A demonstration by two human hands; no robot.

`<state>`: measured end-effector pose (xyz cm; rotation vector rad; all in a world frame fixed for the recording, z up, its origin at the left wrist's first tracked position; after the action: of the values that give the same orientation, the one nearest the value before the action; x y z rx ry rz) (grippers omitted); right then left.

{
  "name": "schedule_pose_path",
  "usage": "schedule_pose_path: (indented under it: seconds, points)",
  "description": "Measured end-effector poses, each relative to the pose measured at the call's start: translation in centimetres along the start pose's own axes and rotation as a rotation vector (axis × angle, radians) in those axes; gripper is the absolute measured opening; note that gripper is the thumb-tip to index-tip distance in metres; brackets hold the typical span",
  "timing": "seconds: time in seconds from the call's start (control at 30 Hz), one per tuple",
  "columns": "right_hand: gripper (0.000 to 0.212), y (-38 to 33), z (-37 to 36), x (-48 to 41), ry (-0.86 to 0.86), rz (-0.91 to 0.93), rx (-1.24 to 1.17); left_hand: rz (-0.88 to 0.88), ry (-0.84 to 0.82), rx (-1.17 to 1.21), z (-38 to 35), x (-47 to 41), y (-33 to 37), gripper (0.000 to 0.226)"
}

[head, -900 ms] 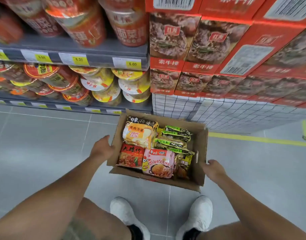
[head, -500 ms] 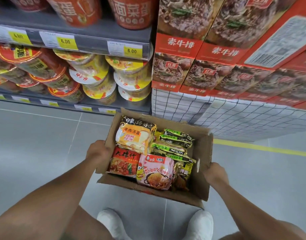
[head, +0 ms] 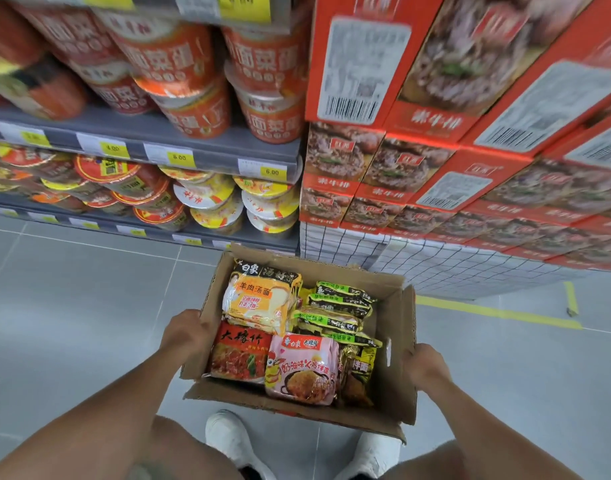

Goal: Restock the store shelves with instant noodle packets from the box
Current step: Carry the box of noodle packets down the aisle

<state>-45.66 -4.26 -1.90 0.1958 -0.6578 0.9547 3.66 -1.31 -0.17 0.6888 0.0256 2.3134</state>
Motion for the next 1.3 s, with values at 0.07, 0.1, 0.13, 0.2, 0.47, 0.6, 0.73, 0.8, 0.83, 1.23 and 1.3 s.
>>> schedule_pose_path:
  seconds: [0.07, 0.1, 0.13, 0.2, 0.47, 0.6, 0.73, 0.8, 0.83, 1.23, 1.3]
  points:
    - [0.031, -0.2, 2.6, 2.4, -0.012, 0.005, 0.004, 0.014, 0.0, -0.001, 2.8, 2.4, -0.1, 0.021]
    - [0.031, -0.5, 4.3, 3.8, -0.015, 0.014, 0.008, 0.024, 0.002, 0.0, 4.6, 3.6, -0.1, 0.021]
    - [0.031, -0.9, 6.2, 5.3, -0.018, 0.02, 0.015, 0.037, 0.001, 0.002, 6.8, 5.1, 0.0, 0.023]
    - [0.03, -1.4, 9.5, 7.9, -0.021, 0.031, 0.035, 0.051, -0.001, 0.012, 10.4, 7.9, 0.2, 0.024]
    - [0.027, -5.6, 22.3, 17.1, 0.005, 0.135, 0.1, 0.083, 0.014, 0.05, 24.0, 16.4, 1.2, 0.022]
    - [0.027, -7.8, 26.5, 19.7, 0.017, 0.219, 0.156, 0.097, 0.052, 0.085, 29.0, 19.4, 1.4, 0.019]
    - [0.028, -9.7, 28.7, 21.2, 0.017, 0.296, 0.241, 0.121, 0.094, 0.099, 31.9, 22.5, 0.3, 0.02]
    - [0.026, -10.7, 29.4, 21.7, 0.005, 0.342, 0.254, 0.148, 0.126, 0.129, 33.2, 24.5, -0.7, 0.018]
    - [0.029, -11.4, 29.8, 22.2, 0.003, 0.38, 0.256, 0.165, 0.138, 0.141, 33.7, 25.5, -1.4, 0.018]
    - [0.033, -25.5, 27.9, 30.8, -0.073, 0.869, 0.543, 0.489, 0.289, 0.319, 36.5, 38.4, -15.1, 0.021]
    - [0.033, -28.1, 26.7, 34.1, -0.068, 0.962, 0.558, 0.538, 0.324, 0.347, 36.8, 40.9, -17.7, 0.025]
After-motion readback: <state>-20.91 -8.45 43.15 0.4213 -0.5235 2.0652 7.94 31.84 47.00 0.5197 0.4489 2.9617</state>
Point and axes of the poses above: each hand's wrist, its own x-axis away from the middle knuckle, its own z-axis out of the back of the hand, y = z × x, the point moved 7 cm from there along -x, towards the middle knuckle, and after that the axes turned 13 degrees about y, right-handed, at the moved point
